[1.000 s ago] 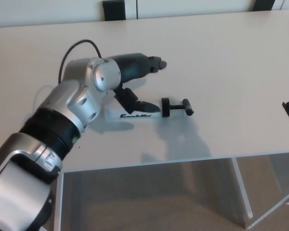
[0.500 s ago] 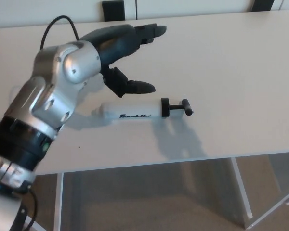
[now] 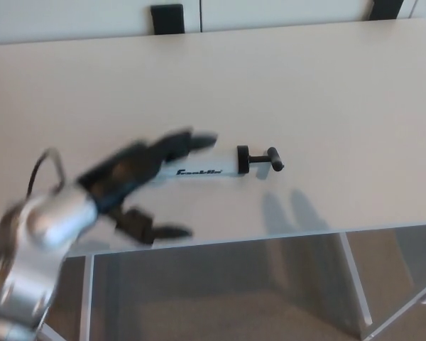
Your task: The robot walks towards a desk on which an air pump is kept in the middle. It lifts it up and holds it with its left hand and uses its right hand to compress it by pushing its handle inwards.
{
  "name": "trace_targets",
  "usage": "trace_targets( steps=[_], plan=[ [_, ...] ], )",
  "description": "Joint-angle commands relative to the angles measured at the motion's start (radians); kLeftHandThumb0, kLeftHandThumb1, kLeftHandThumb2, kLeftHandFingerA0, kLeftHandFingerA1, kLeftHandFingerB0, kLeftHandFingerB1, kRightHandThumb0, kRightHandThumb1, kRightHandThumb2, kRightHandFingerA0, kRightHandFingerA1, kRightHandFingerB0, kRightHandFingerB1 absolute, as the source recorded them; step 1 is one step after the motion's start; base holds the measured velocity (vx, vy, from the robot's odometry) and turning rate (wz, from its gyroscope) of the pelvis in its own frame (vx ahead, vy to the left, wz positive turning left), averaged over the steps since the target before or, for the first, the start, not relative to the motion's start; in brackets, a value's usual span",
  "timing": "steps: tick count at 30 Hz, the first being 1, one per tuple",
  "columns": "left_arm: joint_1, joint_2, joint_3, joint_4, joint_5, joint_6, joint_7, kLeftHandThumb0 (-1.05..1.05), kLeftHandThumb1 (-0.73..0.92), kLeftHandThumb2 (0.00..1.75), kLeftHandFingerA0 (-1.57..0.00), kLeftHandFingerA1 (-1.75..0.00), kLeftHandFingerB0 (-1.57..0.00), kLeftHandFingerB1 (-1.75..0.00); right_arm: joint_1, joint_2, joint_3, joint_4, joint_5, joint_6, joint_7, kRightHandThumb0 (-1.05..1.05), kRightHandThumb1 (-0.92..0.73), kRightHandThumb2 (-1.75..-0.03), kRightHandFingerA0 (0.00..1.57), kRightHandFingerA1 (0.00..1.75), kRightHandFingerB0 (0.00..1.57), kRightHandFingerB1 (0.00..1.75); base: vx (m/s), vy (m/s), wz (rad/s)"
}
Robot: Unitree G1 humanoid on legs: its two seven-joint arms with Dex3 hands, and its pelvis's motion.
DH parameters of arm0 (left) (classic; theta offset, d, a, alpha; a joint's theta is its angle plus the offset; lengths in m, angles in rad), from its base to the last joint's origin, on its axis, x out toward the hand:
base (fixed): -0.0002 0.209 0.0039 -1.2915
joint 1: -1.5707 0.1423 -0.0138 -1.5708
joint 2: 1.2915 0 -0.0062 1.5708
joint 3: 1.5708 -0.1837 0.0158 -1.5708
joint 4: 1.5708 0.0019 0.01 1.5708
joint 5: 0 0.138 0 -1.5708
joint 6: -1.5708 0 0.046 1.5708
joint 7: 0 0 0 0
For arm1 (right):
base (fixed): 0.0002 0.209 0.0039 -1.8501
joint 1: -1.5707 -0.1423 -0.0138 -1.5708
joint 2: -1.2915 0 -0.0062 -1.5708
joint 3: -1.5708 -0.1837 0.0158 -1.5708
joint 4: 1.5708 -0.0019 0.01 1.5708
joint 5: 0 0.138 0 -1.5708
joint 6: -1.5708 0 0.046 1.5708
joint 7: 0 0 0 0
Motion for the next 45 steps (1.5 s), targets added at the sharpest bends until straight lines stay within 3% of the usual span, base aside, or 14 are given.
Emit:
trace_targets(
  steps=[1,5,7,8,10,11,16,22,29,30,35,36,37,45],
  plan=[
    [1.04,0.071,0.797,-0.693,-1.271,-0.175,-0.765,-0.24,0.54,0.56,-0.07,-0.28,-0.18,-0.28,0.403,-0.002,-0.203,-0.219,0.269,-0.462,0.247,-0.83,-0.81,-0.91,0.0,0.2,0.0,0.0,0.0,0.0,0.0],
    [1.07,0.099,0.916,-0.62,-1.308,-0.104,-0.905,-0.26,0.55,0.57,-0.1,-0.31,-0.17,-0.28,0.485,0.025,-0.198,-0.157,0.265,-0.538,0.28,-0.95,-0.76,-1.14,0.01,0.17,0.0,0.14,0.0,0.0,0.0],
    [1.073,0.109,0.935,-0.603,-1.319,-0.086,-0.937,-0.23,0.56,0.57,-0.16,-0.34,-0.22,-0.29,0.495,0.029,-0.201,-0.129,0.268,-0.557,0.288,-0.84,-0.9,-0.7,0.0,0.27,0.0,0.0,0.0,0.0,0.0],
    [1.085,0.167,0.915,-0.509,-1.302,-0.088,-0.979,-0.07,0.66,0.6,-0.25,-0.3,-0.32,-0.32,0.5,0.038,-0.216,-0.03,0.267,-0.584,0.301,-0.94,-0.75,-1.1,0.07,0.32,0.0,0.11,0.0,0.0,0.0],
    [1.101,0.238,0.888,-0.397,-1.28,-0.095,-1.027,-0.07,0.66,0.6,-0.25,-0.3,-0.32,-0.32,0.506,0.047,-0.234,0.088,0.265,-0.615,0.315,-0.94,-0.75,-1.1,0.07,0.32,0.0,0.11,0.0,0.0,0.0],
    [1.122,0.272,0.849,-0.328,-1.256,-0.105,-1.031,-0.01,0.48,0.95,-0.17,-0.52,-0.26,-0.53,0.507,0.046,-0.246,0.151,0.259,-0.62,0.318,-0.8,-0.92,-0.67,0.05,0.42,0.0,0.03,0.0,0.0,0.0],
    [1.177,0.33,0.792,-0.088,-1.172,-0.091,-1.031,-0.13,0.68,0.6,-0.4,-0.4,-0.58,-0.39,0.477,0.034,-0.32,0.354,0.334,-0.561,0.369,-0.73,-0.75,-1.05,0.03,0.47,0.0,0.19,0.0,0.0,0.0],
    [1.141,0.364,0.784,0.139,-1.145,-0.135,-1.031,-0.19,0.66,0.6,-0.43,-0.42,-0.65,-0.4,0.432,0.007,-0.411,0.537,0.392,-0.499,0.389,-0.74,-0.77,-0.85,0.09,0.48,0.0,0.08,0.0,0.0,0.0],
    [0.904,0.342,0.85,0.72,-0.847,0.005,-1.004,0.01,0.59,0.58,-0.33,-0.44,-0.48,-0.38,0.398,-0.042,-0.522,0.763,0.496,-0.303,0.44,-0.82,-0.83,-1.17,0.0,0.35,0.0,0.15,0.0,0.0,0.0],
    [0.842,0.307,0.872,0.836,-0.826,0.078,-0.927,-0.12,0.44,0.9,-0.13,-0.5,-0.25,-0.52,0.375,-0.053,-0.548,0.824,0.536,-0.237,0.456,-0.73,-0.92,-0.85,0.01,0.35,0.0,0.02,0.0,0.0,0.0],
    [0.729,0.232,0.881,1.023,-0.772,0.078,-0.687,-0.38,0.57,0.66,-0.13,-0.34,-0.11,-0.3,0.309,-0.087,-0.647,0.963,0.729,0.058,0.471,-0.78,-0.92,-0.77,0.04,0.39,0.0,0.11,0.0,0.0,0.0],
    [0.709,0.213,0.879,1.039,-0.76,0.061,-0.633,-0.38,0.65,0.67,-0.14,-0.32,-0.13,-0.3,0.298,-0.092,-0.666,0.982,0.767,0.112,0.465,-0.81,-0.78,-1.16,0.0,0.36,0.0,0.16,0.0,0.0,0.0],
    [0.69,0.191,0.883,1.049,-0.758,0.057,-0.583,-0.27,0.53,1.0,-0.01,-0.5,0.0,-0.47,0.286,-0.1,-0.683,1.007,0.79,0.146,0.463,-0.81,-0.92,-0.75,0.01,0.37,0.0,0.04,0.0,0.0,0.0],
    [0.631,0.144,0.895,1.117,-0.753,0.085,-0.458,-0.5,0.71,0.61,-0.05,-0.29,-0.08,-0.26,0.239,-0.15,-0.756,1.133,0.835,0.239,0.49,-0.93,-0.87,-1.2,0.0,0.21,0.0,0.06,0.0,0.0,0.0]
  ],
)
